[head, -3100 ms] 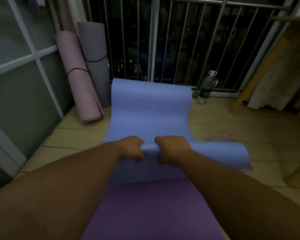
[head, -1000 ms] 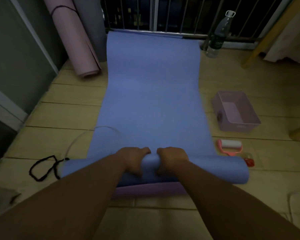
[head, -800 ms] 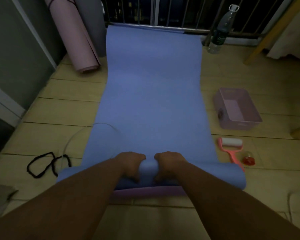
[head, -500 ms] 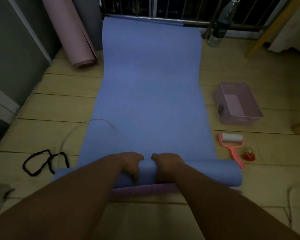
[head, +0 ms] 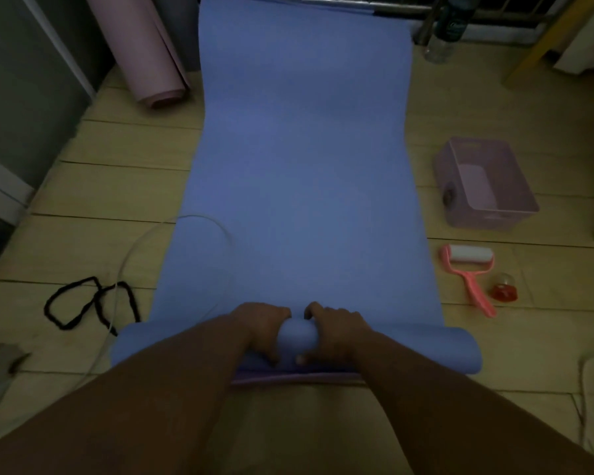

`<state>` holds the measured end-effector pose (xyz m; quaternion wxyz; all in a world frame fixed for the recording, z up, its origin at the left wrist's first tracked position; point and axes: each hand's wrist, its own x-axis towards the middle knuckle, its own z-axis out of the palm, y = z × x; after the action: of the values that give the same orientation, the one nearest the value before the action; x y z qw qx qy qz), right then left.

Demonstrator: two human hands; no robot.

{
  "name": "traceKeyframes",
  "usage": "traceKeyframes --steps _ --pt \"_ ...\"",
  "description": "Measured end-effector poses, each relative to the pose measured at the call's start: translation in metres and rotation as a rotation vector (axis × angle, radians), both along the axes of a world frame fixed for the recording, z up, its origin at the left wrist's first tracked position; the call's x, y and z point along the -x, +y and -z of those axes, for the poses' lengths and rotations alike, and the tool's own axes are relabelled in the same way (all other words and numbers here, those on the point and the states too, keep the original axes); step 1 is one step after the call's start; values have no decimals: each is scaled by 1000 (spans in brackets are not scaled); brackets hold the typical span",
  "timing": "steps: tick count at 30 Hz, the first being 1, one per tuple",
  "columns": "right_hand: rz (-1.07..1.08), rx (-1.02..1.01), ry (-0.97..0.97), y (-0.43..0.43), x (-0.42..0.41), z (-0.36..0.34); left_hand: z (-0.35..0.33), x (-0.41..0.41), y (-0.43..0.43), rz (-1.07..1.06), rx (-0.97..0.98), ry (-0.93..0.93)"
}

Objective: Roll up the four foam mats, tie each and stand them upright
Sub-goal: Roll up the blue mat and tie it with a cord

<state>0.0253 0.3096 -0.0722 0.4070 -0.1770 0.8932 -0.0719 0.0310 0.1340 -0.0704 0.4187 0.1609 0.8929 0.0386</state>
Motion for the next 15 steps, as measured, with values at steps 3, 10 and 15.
traceKeyframes --steps 3,10,15 --pt "47 58 -57 3 -2 5 4 -3 0 9 10 -29" --pt "30 34 -108 -5 2 13 18 -11 -3 -30 -45 -54" --pt "-19 -66 -104 -10 -2 21 30 -25 -11 -127 -120 0"
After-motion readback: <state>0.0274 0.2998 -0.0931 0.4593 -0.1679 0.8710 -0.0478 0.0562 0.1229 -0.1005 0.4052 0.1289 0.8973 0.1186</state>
